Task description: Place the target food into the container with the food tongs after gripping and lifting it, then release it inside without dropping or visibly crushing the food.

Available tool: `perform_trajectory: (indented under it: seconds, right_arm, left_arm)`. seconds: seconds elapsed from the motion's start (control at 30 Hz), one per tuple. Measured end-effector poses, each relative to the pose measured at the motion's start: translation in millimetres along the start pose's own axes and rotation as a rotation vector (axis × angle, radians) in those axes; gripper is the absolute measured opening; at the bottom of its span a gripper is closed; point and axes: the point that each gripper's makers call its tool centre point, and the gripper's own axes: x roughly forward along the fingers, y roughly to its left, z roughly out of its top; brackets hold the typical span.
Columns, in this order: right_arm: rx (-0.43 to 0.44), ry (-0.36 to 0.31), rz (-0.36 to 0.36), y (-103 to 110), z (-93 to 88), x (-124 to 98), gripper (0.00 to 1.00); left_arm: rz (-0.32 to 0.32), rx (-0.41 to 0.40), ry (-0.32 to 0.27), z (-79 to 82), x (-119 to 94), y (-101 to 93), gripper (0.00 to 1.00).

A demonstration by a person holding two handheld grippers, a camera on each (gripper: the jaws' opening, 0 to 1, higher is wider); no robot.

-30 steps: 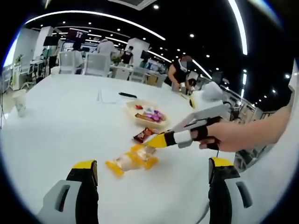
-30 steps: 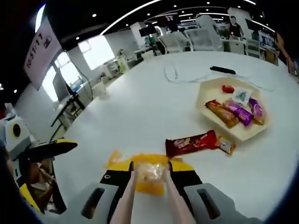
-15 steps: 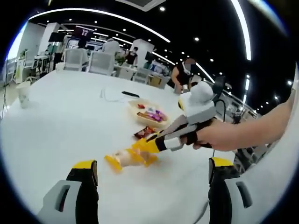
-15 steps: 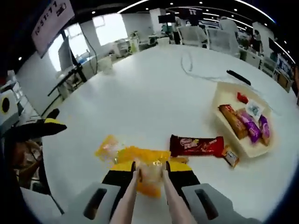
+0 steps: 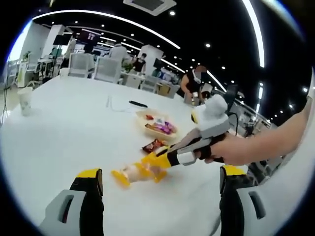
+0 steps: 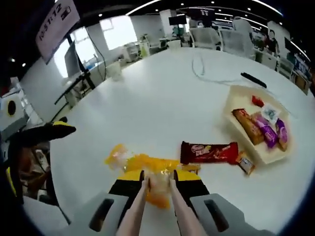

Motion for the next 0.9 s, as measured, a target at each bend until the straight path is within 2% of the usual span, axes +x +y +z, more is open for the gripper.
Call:
perform_trajectory:
  seconds: [0.17, 0.37, 0.43, 0.57, 0.9]
  right_arm:
    - [0.013, -0.031, 0.021, 5, 0.5, -12, 0.23]
    - [0.082, -0.077, 0.001, -10, 0.7, -31, 0.23]
    - [0.127, -0.093, -0.009, -19, 1.2, -40, 0.23]
    - [0.134, -0.113, -0.028, -29, 3.7, -50, 0.23]
    - [0.149, -0.163, -0.075, -50, 15.0, -72, 0.23]
  left_arm:
    - [0.006, -0.014, 0.000, -6.6, -4, 2.2, 0.99]
    - [-0.004, -0.018, 0.020, -15.5, -4, 0.2, 0.99]
    - [-0.003, -0.015, 0.015, -12.7, -4, 1.3, 0.99]
    - [-0.006, -0.018, -0.004, -3.7, -3, 1.9, 0.99]
    - [-0.023, -0.009, -0.007, -4.8, 3, -4.5, 0.99]
